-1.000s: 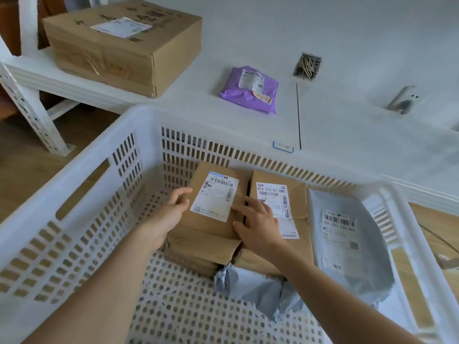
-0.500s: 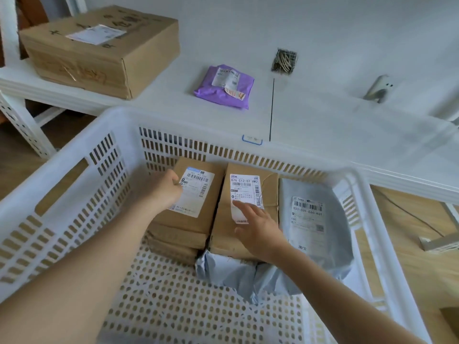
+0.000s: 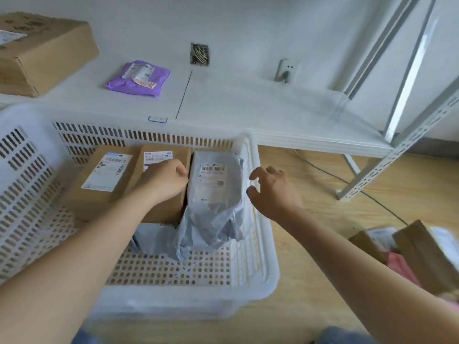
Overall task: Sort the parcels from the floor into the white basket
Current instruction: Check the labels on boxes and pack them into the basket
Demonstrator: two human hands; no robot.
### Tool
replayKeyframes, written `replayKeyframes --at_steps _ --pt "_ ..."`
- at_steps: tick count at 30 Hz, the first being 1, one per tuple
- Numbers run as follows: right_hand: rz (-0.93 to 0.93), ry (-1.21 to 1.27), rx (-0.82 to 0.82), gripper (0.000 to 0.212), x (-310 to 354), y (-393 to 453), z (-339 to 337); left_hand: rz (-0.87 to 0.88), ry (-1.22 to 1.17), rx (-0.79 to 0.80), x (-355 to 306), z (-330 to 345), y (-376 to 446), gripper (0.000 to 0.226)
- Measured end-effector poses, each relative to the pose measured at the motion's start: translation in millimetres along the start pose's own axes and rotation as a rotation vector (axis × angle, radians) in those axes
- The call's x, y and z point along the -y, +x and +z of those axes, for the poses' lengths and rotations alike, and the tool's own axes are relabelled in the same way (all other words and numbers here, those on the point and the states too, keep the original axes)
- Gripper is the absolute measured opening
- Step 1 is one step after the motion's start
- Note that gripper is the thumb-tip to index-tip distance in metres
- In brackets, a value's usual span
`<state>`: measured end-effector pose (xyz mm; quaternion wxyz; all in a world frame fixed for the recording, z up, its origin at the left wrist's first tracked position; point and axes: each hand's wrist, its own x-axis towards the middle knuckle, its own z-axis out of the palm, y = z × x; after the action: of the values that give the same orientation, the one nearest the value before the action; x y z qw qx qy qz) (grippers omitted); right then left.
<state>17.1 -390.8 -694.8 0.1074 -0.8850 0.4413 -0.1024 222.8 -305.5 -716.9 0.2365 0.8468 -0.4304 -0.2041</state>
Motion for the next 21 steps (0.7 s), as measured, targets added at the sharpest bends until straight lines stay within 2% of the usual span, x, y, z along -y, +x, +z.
replayKeyframes --at_steps 8,16,21 --pt "0.144 -0.033 0.061 0.029 -97 -83 -65 0.087 0.030 -0.006 -88 51 -61 0.015" --pt "0.271 -0.042 0.153 0.031 -185 -134 -122 0.134 0.045 0.058 -183 104 -108 0.014" --pt "0.360 -0.010 0.162 0.030 -246 -156 -141 0.155 0.044 0.104 -229 142 -124 0.025"
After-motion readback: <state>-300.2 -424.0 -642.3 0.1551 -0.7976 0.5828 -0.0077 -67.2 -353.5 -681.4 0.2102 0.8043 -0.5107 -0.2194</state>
